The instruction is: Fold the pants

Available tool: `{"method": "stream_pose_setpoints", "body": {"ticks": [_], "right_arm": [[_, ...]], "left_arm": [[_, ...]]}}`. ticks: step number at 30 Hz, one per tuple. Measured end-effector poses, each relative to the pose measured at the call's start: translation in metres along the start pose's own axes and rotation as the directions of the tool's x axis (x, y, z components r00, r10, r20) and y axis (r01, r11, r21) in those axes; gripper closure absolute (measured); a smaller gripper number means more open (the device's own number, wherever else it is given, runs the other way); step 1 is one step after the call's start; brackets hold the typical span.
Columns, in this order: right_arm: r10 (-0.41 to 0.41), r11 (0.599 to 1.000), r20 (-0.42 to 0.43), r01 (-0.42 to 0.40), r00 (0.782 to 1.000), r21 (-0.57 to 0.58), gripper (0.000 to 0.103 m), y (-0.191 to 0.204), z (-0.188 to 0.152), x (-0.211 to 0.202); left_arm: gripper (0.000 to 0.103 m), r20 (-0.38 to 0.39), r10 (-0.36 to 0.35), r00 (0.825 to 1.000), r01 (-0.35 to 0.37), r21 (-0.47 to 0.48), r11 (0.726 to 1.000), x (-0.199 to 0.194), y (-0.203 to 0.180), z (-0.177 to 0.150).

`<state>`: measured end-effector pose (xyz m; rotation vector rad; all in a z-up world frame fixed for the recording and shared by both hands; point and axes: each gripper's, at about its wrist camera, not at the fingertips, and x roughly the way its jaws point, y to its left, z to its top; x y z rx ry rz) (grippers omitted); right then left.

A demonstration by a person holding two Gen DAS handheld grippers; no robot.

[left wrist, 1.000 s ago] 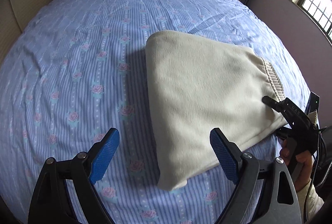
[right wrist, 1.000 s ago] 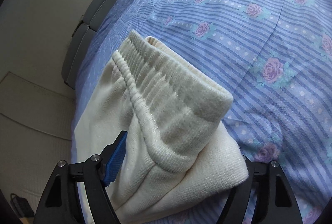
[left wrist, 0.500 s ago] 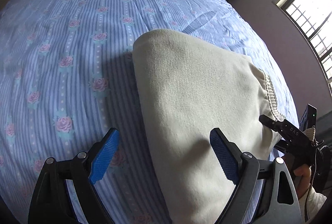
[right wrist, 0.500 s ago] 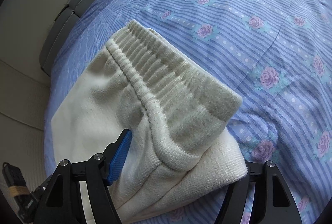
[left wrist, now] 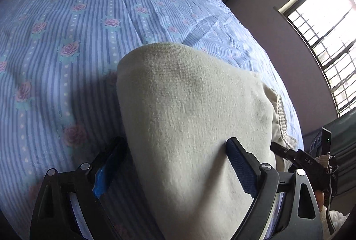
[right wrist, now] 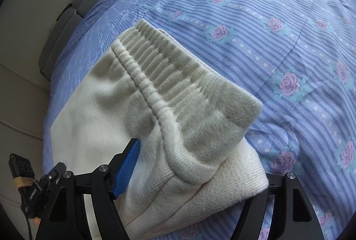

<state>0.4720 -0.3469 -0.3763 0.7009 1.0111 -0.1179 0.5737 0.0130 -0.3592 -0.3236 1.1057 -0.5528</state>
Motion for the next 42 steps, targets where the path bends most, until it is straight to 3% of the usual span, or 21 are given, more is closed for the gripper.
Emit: {"method": "stream_pose_setpoints", "body": {"ticks": [9, 15, 17, 22, 27, 33, 42], "right_arm": [[0.003, 1.000, -0.001, -0.003, 1.000, -0.011, 0.030, 0.001, 0.000, 0.002], [-0.018, 1.000, -0.015, 0.018, 1.000, -0.012, 0.031, 0.005, 0.003, -0.002], [-0.029, 0.999, -0.021, 0.029, 0.999, -0.016, 0.035, 0.009, 0.004, -0.006], [-0.054, 0.997, -0.021, 0.052, 0.998, -0.064, 0.049, 0.023, 0.008, -0.024], [-0.028, 0.997, -0.016, 0.026, 0.999, -0.072, 0.058, 0.029, 0.012, -0.051], [-0.025, 0.989, -0.014, 0.023, 1.000, -0.144, 0.060, 0.049, 0.007, -0.093], [0.008, 0.969, -0.007, -0.010, 1.000, -0.248, 0.060, 0.095, -0.040, -0.188]], "left_arm": [[0.025, 0.005, -0.129, 0.992, 0.129, -0.031, 0.991, 0.022, 0.002, 0.027], [0.057, -0.024, -0.111, 0.994, 0.108, -0.086, 0.990, 0.018, -0.004, 0.037], [0.070, -0.039, -0.098, 0.994, 0.094, -0.095, 0.991, 0.010, -0.008, 0.041], [0.074, -0.049, -0.014, 0.999, 0.014, -0.018, 1.000, -0.010, -0.037, 0.042], [0.075, -0.061, 0.009, 0.998, -0.006, 0.048, 0.999, -0.032, -0.069, 0.042], [0.075, -0.076, 0.037, 0.996, -0.029, 0.097, 0.995, -0.074, -0.100, 0.029], [0.075, -0.015, 0.047, 0.999, -0.045, 0.145, 0.988, -0.186, -0.130, -0.015]]}}
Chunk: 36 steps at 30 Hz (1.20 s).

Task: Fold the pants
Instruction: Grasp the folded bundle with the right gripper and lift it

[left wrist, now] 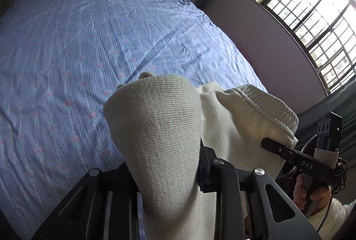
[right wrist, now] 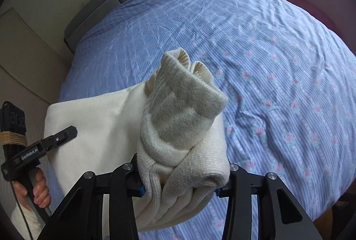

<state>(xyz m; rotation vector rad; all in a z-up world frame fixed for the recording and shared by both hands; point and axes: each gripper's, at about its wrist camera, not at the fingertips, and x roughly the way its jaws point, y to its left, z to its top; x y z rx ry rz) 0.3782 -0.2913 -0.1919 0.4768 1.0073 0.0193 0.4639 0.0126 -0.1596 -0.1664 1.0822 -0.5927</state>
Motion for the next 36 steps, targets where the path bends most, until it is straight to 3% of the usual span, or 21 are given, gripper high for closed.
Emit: {"method": "stream_pose_setpoints", "body": {"ticks": [6, 10, 21, 30, 33, 36], "right_arm": [[0.022, 0.997, 0.012, -0.022, 1.000, -0.069, 0.060, 0.048, -0.032, -0.061], [0.070, 0.988, -0.009, -0.070, 0.998, -0.139, 0.060, 0.080, -0.043, -0.087], [0.267, 0.886, -0.108, -0.288, 0.958, -0.363, 0.060, 0.156, -0.077, -0.105], [0.301, 0.802, -0.210, -0.366, 0.930, -0.473, 0.060, 0.226, -0.119, -0.099], [0.304, 0.793, -0.225, -0.377, 0.926, -0.479, 0.060, 0.256, -0.135, -0.089], [0.306, 0.795, -0.213, -0.372, 0.928, -0.479, 0.060, 0.291, -0.155, -0.078]], "left_arm": [[0.075, 0.063, 0.034, 0.997, -0.034, -0.011, 0.999, -0.084, -0.007, -0.036], [0.075, 0.123, 0.084, 0.989, -0.074, -0.080, 0.994, -0.134, -0.005, -0.063], [0.075, 0.218, 0.293, 0.931, -0.219, -0.308, 0.926, -0.230, 0.007, -0.153], [0.075, 0.244, 0.339, 0.909, -0.201, -0.457, 0.866, -0.280, 0.066, -0.224], [0.075, 0.250, 0.340, 0.907, -0.196, -0.463, 0.864, -0.298, 0.100, -0.237], [0.075, 0.233, 0.323, 0.917, -0.189, -0.458, 0.868, -0.317, 0.142, -0.242]]}}
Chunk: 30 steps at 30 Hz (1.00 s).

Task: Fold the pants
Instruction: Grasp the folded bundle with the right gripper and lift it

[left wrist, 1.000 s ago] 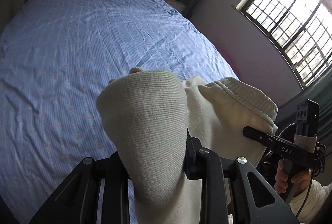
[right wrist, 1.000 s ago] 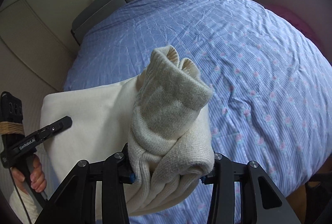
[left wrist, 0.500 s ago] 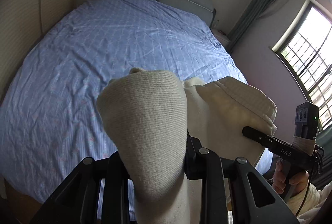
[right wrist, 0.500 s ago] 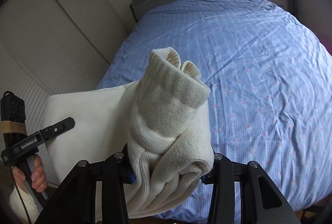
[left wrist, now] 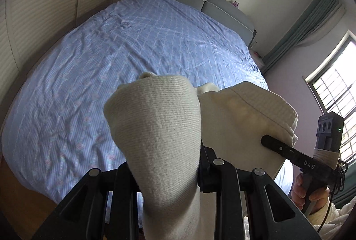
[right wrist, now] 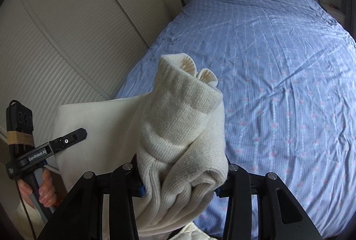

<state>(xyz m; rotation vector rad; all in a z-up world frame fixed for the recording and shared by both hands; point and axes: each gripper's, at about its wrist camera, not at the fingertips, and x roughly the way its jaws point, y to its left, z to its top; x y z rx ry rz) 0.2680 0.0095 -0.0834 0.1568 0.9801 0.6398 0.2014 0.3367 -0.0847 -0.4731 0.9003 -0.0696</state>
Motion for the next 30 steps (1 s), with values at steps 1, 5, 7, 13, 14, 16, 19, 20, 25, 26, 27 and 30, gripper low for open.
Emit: {"method": "stream_pose_setpoints", "body": {"ticks": [1, 5, 7, 13, 14, 16, 19, 20, 25, 26, 27, 30], "right_arm": [[-0.008, 1.000, 0.005, 0.008, 1.000, 0.014, 0.060, 0.012, 0.000, 0.009], [-0.029, 0.997, -0.007, 0.029, 1.000, 0.073, 0.060, 0.062, 0.000, 0.042], [-0.032, 0.994, -0.013, 0.033, 0.999, 0.103, 0.060, 0.082, -0.001, 0.060], [-0.041, 0.985, -0.026, 0.045, 0.999, 0.168, 0.060, 0.130, 0.004, 0.111], [-0.038, 0.983, -0.033, 0.043, 0.999, 0.177, 0.060, 0.136, 0.006, 0.121], [-0.028, 0.982, -0.039, 0.035, 0.999, 0.187, 0.060, 0.144, 0.011, 0.141], [-0.034, 0.980, -0.043, 0.041, 0.998, 0.194, 0.060, 0.152, 0.022, 0.172], [-0.041, 0.979, -0.046, 0.049, 0.998, 0.196, 0.060, 0.155, 0.025, 0.183], [-0.077, 0.969, -0.088, 0.095, 0.993, 0.227, 0.060, 0.155, 0.057, 0.242], [-0.089, 0.966, -0.105, 0.111, 0.990, 0.232, 0.060, 0.154, 0.064, 0.257], [-0.097, 0.964, -0.120, 0.123, 0.988, 0.235, 0.060, 0.154, 0.071, 0.269], [-0.119, 0.960, -0.160, 0.154, 0.980, 0.232, 0.060, 0.153, 0.091, 0.305]], "left_arm": [[0.076, -0.016, -0.005, 1.000, 0.005, 0.001, 1.000, -0.002, 0.013, 0.006], [0.076, -0.055, -0.013, 0.998, 0.017, 0.058, 0.998, -0.007, 0.065, 0.030], [0.075, -0.089, -0.014, 0.996, 0.019, 0.057, 0.998, -0.007, 0.092, 0.042], [0.075, -0.172, -0.012, 0.985, 0.030, 0.105, 0.994, 0.006, 0.154, 0.082], [0.075, -0.179, -0.012, 0.984, 0.034, 0.116, 0.993, 0.011, 0.163, 0.089], [0.075, -0.192, -0.013, 0.981, 0.040, 0.137, 0.990, 0.024, 0.181, 0.105], [0.075, -0.222, -0.014, 0.975, 0.048, 0.148, 0.988, 0.051, 0.206, 0.131], [0.075, -0.234, -0.010, 0.972, 0.047, 0.150, 0.988, 0.061, 0.213, 0.141], [0.075, -0.282, 0.033, 0.959, 0.025, 0.199, 0.980, 0.120, 0.240, 0.189], [0.075, -0.289, 0.046, 0.956, 0.017, 0.212, 0.977, 0.132, 0.244, 0.199], [0.075, -0.295, 0.062, 0.953, 0.007, 0.227, 0.974, 0.143, 0.248, 0.207], [0.075, -0.311, 0.097, 0.945, -0.014, 0.258, 0.966, 0.172, 0.256, 0.231]]}}
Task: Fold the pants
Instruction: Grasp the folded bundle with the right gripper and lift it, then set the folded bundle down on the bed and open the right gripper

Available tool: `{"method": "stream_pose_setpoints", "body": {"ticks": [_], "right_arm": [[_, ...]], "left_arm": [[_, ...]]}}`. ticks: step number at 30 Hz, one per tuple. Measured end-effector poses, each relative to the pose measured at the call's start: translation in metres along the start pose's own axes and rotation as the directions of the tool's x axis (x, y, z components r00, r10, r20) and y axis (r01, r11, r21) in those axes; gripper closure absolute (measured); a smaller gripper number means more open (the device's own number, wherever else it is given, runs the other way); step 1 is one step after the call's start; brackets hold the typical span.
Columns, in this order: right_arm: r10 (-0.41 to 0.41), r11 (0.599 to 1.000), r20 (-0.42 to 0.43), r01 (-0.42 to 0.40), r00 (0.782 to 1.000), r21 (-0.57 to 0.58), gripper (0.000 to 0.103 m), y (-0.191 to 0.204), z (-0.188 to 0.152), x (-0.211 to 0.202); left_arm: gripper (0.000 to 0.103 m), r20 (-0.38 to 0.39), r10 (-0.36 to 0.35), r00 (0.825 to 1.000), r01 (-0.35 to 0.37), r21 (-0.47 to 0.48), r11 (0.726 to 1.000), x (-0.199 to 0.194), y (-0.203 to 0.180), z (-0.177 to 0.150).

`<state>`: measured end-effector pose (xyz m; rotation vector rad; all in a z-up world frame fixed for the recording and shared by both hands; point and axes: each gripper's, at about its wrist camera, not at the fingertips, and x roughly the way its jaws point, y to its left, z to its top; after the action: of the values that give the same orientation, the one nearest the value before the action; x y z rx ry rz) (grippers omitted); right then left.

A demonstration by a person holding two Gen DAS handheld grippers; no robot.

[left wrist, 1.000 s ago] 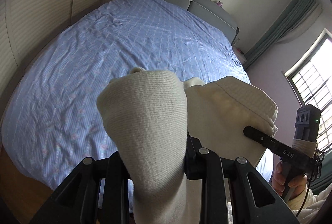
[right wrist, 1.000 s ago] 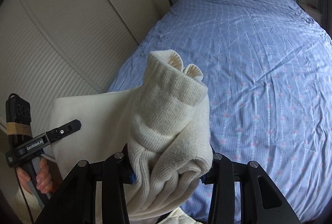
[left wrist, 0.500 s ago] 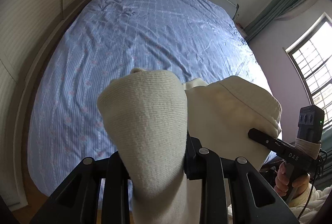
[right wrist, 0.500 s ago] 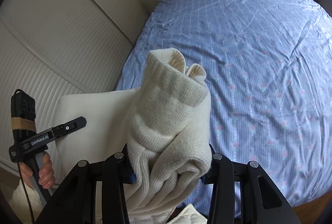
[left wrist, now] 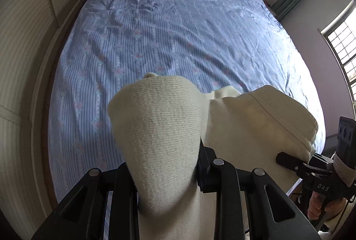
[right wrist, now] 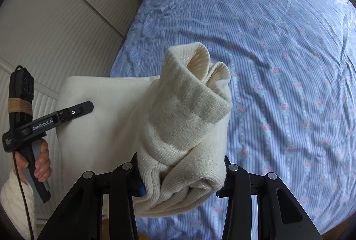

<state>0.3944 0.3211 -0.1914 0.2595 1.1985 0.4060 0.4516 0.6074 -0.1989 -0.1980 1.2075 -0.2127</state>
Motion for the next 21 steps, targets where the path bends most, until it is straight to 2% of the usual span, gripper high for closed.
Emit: {"method": "stream_pose_setpoints", "body": {"ticks": [8, 13, 16, 19, 21], "right_arm": [[-0.060, 0.997, 0.003, 0.059, 0.998, 0.039, 0.060, 0.001, 0.040, 0.059], [-0.118, 0.987, -0.024, 0.120, 0.993, 0.106, 0.059, -0.002, 0.055, 0.093], [-0.110, 0.980, -0.081, 0.122, 0.991, 0.160, 0.055, -0.008, 0.055, 0.109], [-0.088, 0.972, -0.159, 0.120, 0.983, 0.204, 0.048, -0.018, 0.049, 0.119], [-0.124, 0.964, -0.182, 0.162, 0.976, 0.212, 0.045, -0.026, 0.042, 0.119]], "left_arm": [[0.075, -0.023, 0.026, 0.999, -0.024, 0.060, 0.998, 0.044, 0.025, 0.060], [0.075, -0.098, 0.059, 0.993, -0.056, 0.034, 0.998, 0.084, 0.042, 0.078], [0.072, -0.141, 0.088, 0.986, -0.090, -0.007, 0.996, 0.103, 0.057, 0.075], [0.065, -0.173, 0.081, 0.982, -0.099, -0.097, 0.990, 0.113, 0.075, 0.065], [0.058, -0.173, 0.066, 0.983, -0.093, -0.155, 0.984, 0.112, 0.085, 0.057]]}}
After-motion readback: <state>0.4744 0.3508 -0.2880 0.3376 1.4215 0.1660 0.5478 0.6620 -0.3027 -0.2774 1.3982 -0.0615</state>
